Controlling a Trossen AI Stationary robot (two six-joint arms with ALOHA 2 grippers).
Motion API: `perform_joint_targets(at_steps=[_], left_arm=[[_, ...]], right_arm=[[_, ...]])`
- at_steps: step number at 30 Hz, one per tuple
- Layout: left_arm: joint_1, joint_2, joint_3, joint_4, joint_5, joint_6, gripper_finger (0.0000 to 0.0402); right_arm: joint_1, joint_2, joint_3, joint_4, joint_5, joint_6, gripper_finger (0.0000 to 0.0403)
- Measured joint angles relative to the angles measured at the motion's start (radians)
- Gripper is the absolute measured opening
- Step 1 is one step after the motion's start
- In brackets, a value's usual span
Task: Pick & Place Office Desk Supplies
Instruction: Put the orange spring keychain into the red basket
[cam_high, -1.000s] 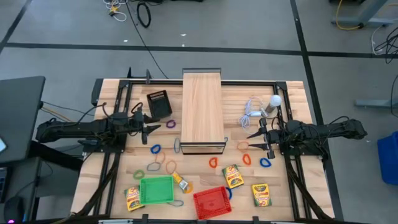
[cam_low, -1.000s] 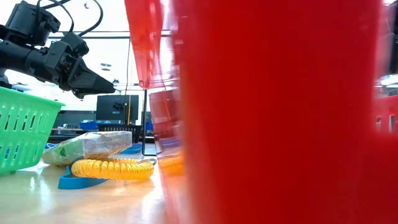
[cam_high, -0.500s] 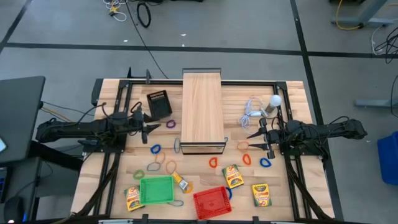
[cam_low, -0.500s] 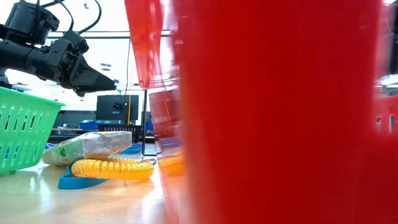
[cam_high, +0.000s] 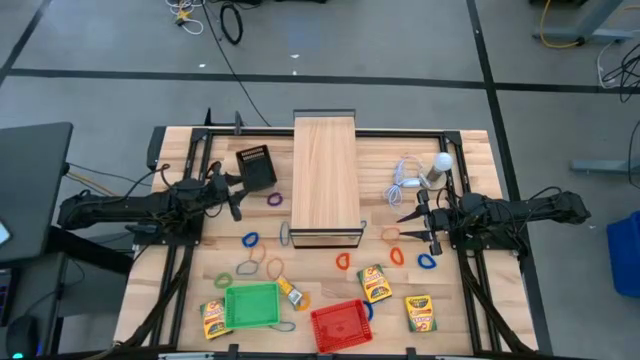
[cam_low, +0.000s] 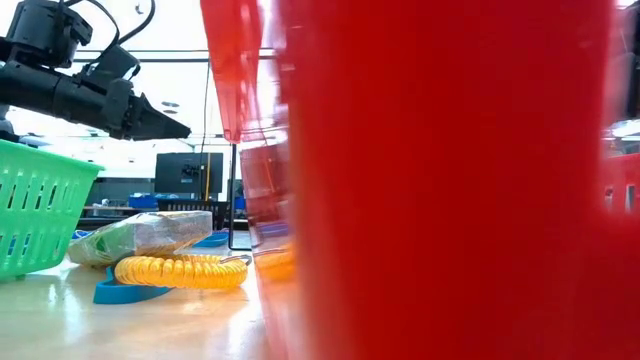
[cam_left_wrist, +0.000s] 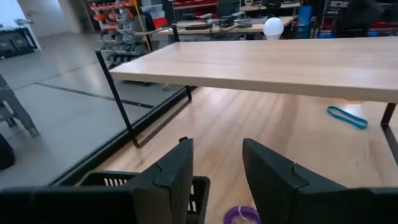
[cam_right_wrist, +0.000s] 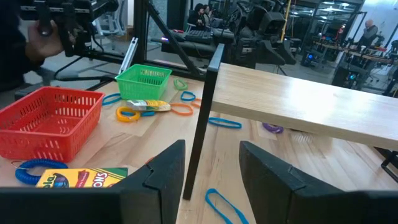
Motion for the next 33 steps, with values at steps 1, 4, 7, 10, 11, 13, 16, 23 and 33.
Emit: perform_joint_targets(at_steps=[1, 4, 7, 10, 11, 13, 16, 23, 33], left_arm=[[0.0, -0.001, 0.0, 0.001, 0.011, -0.019, 0.0146], [0.0, 0.001, 0.0, 0.002, 0.032, -0.064, 0.0146], [0.0, 0.001, 0.0, 0.002, 0.042, -0.072, 0.0146], [0.0, 0.001, 0.0, 0.002, 0.045, -0.115, 0.0146], [0.0, 0.001, 0.0, 0.001, 0.045, -0.139, 0.0146], [0.0, 0.001, 0.0, 0.003, 0.046, -0.184, 0.0146], [0.0, 0.001, 0.0, 0.003, 0.045, -0.225, 0.0146], [0.0, 0.002, 0.0, 0.015, 0.026, -0.338, 0.0146], [0.0, 0.002, 0.0, 0.111, 0.066, -0.353, 0.0146]], right_arm=[[0.0, 0.0, 0.0, 0.0, 0.0, 0.0, 0.016], [0.0, 0.0, 0.0, 0.018, 0.0, -0.011, 0.016], [0.0, 0.0, 0.0, 0.104, -0.013, 0.059, 0.016], [0.0, -0.001, 0.0, 0.248, -0.012, 0.14, 0.016], [0.0, -0.001, 0.0, 0.29, -0.008, 0.157, 0.016], [0.0, -0.001, 0.0, 0.359, 0.009, 0.159, 0.016], [0.0, -0.001, 0.0, 0.429, 0.059, 0.155, 0.016], [0.0, 0.0, 0.0, 0.441, 0.073, 0.198, 0.016], [0.0, 0.016, 0.0, 0.3, 0.073, 0.262, 0.016]])
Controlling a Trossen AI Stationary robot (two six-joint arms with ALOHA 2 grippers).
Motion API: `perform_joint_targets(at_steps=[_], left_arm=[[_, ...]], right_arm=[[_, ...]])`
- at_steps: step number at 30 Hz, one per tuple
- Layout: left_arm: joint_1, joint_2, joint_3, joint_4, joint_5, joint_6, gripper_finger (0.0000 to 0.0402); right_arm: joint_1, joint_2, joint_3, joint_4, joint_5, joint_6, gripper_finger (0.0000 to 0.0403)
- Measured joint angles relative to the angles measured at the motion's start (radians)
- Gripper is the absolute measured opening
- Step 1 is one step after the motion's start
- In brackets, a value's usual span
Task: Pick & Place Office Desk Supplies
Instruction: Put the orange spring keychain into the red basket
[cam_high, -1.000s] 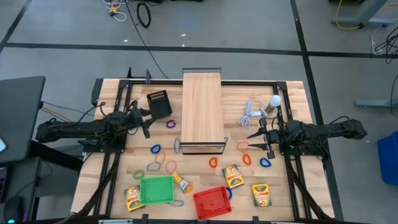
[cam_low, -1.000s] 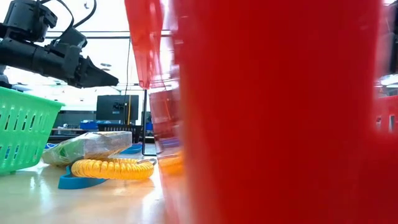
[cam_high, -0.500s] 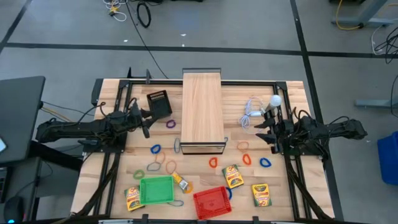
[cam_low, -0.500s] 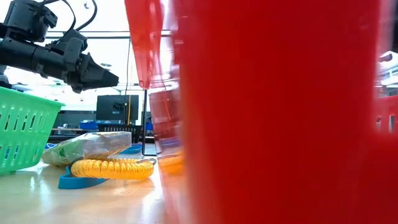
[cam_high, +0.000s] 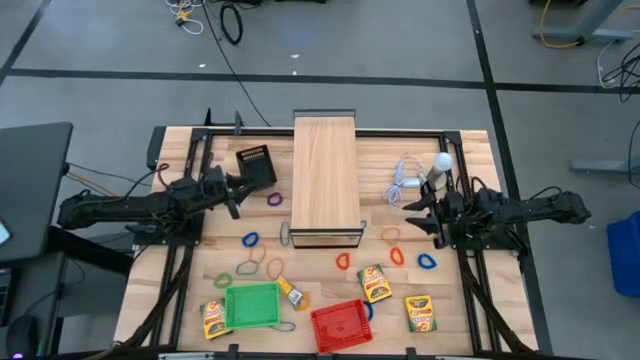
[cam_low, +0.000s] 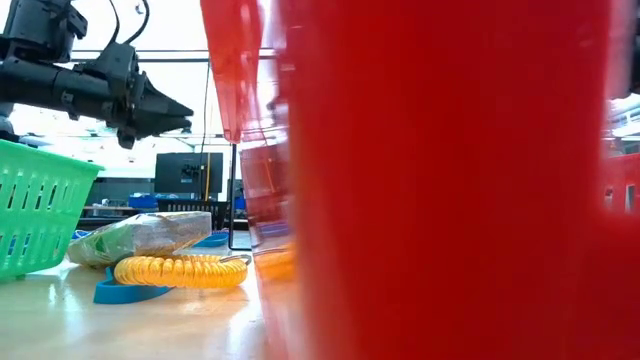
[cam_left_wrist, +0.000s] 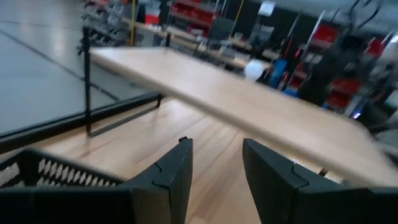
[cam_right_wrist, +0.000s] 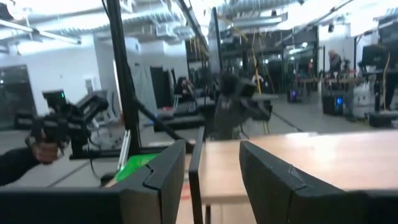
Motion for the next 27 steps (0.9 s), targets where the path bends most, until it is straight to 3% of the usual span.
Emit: perform_joint_targets(at_steps=[11, 16, 18, 22, 27], left_arm=[[0.001, 0.004, 0.0, 0.062, 0.05, 0.039, 0.0146], [-0.002, 0.015, 0.016, 0.067, 0.32, 0.084, 0.0146], [-0.01, 0.046, 0.033, 0.073, 0.378, 0.084, 0.0146], [-0.046, 0.135, 0.063, 0.049, 0.393, 0.149, 0.0146], [-0.088, 0.262, 0.095, 0.049, 0.378, 0.273, 0.0146]], right_arm=[[0.0, 0.186, 0.0, 0.009, 0.005, 0.035, 0.016], [0.008, 0.354, 0.056, 0.024, 0.0, 0.061, 0.016], [0.027, 0.445, 0.12, 0.012, -0.002, 0.058, 0.016], [0.082, 0.667, 0.314, -0.18, -0.002, 0.012, 0.016], [0.14, 0.962, 0.621, -0.602, 0.05, -0.026, 0.016]])
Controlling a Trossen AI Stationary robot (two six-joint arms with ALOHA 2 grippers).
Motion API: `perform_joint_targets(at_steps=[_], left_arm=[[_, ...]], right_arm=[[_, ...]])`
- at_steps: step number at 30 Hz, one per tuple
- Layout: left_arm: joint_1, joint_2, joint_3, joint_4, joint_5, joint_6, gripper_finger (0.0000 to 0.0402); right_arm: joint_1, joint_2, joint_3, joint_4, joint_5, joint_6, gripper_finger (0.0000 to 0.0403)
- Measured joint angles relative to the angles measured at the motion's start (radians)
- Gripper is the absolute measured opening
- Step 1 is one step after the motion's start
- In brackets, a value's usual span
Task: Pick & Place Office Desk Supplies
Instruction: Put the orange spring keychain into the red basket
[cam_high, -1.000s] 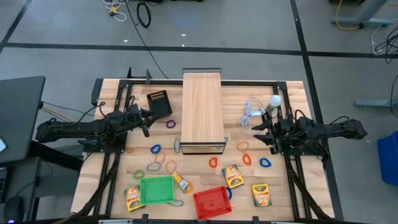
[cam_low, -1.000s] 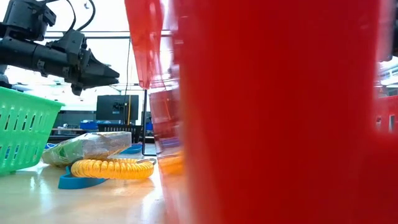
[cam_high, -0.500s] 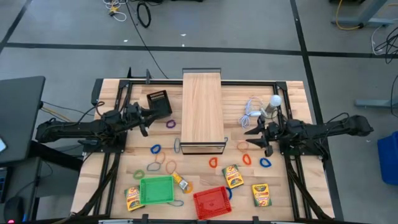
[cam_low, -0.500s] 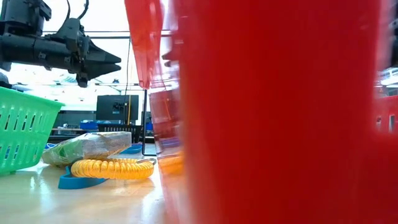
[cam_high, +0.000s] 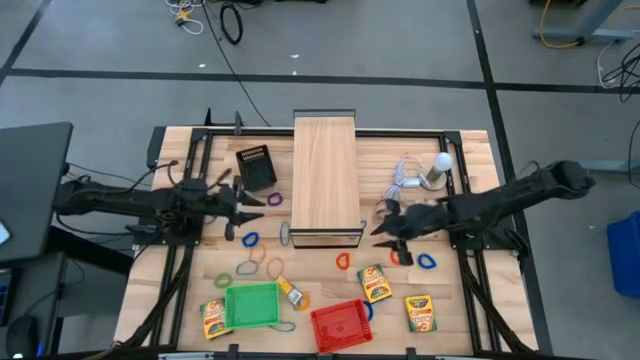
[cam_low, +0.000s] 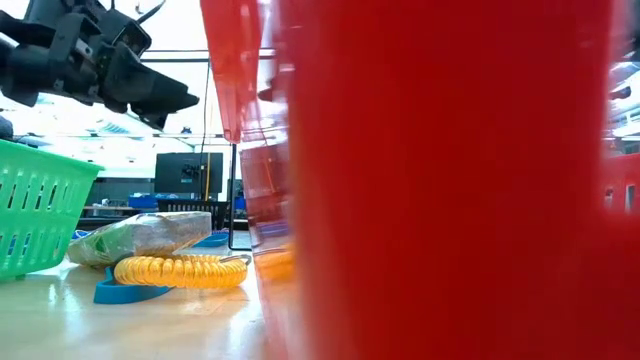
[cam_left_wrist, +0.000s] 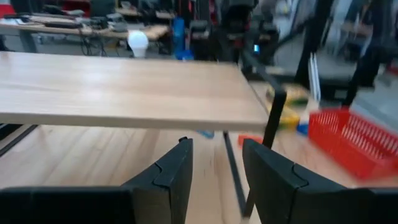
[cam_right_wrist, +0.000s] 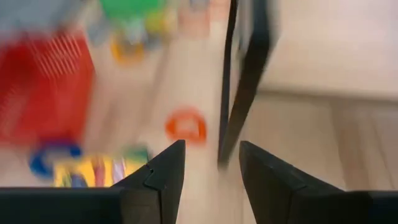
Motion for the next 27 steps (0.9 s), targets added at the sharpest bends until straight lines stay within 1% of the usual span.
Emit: perform_joint_targets(at_steps=[2, 5, 7, 9, 13, 16, 18, 24, 27], left_arm=[[-0.013, 0.035, 0.013, 0.011, 0.0, 0.028, 0.0146], [-0.024, 0.061, 0.026, 0.012, 0.0, 0.047, 0.0146], [-0.025, 0.068, 0.028, 0.013, 0.0, 0.051, 0.0146], [-0.025, 0.07, 0.028, 0.011, 0.0, 0.052, 0.0146], [-0.024, 0.07, 0.028, 0.011, 0.0, 0.052, 0.0146], [-0.024, 0.07, 0.028, 0.01, 0.0, 0.051, 0.0146], [-0.024, 0.07, 0.028, 0.007, 0.0, 0.051, 0.0146], [-0.024, 0.07, 0.028, 0.005, 0.0, 0.051, 0.0146], [-0.024, 0.07, 0.028, 0.003, 0.0, 0.051, 0.0146]], right_arm=[[0.018, 0.09, 0.11, -0.181, 0.002, 0.016, 0.0159], [0.052, 0.178, 0.243, -0.414, 0.003, 0.08, 0.0149], [0.076, 0.215, 0.296, -0.532, 0.001, 0.12, 0.0137], [0.097, 0.233, 0.317, -0.6, -0.022, 0.157, 0.0123], [0.11, 0.253, 0.292, -0.647, -0.125, 0.209, 0.0105], [0.095, 0.27, 0.259, -0.668, -0.15, 0.25, 0.0113], [0.091, 0.288, 0.242, -0.668, -0.154, 0.254, 0.013], [0.093, 0.34, 0.229, -0.631, -0.174, 0.253, 0.0201], [0.1, 0.359, 0.23, -0.579, -0.187, 0.264, 0.022]])
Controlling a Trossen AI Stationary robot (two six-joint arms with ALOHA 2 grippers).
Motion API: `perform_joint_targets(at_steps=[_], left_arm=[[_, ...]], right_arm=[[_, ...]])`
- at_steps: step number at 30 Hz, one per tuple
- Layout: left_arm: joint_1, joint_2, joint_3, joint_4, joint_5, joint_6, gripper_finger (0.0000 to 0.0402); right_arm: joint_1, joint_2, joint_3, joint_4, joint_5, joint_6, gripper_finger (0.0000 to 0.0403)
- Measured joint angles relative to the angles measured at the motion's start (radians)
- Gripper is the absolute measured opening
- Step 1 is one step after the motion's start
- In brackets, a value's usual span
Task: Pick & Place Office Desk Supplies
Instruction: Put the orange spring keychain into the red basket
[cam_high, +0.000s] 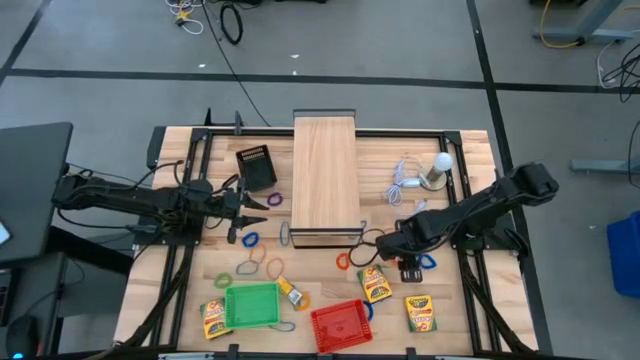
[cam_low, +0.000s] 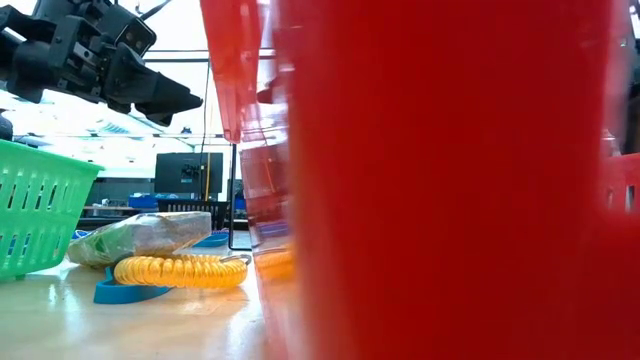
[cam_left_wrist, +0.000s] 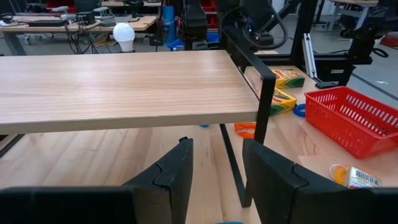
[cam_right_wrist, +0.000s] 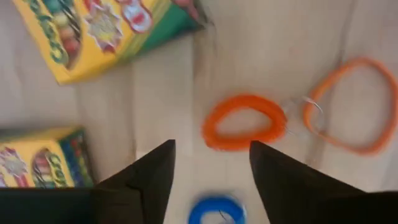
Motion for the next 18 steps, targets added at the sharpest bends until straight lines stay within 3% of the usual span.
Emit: perform_joint_targets(at_steps=[9, 18], left_arm=[[0.0, 0.0, 0.0, -0.007, -0.001, 0.0, 0.0146], [0.0, 0.0, 0.0, -0.006, -0.008, 0.0, 0.0146]], right_arm=[[0.076, 0.056, -0.002, 0.159, 0.039, 0.041, 0.0201], [0.118, 0.126, -0.002, 0.135, 0.094, 0.069, 0.0188]])
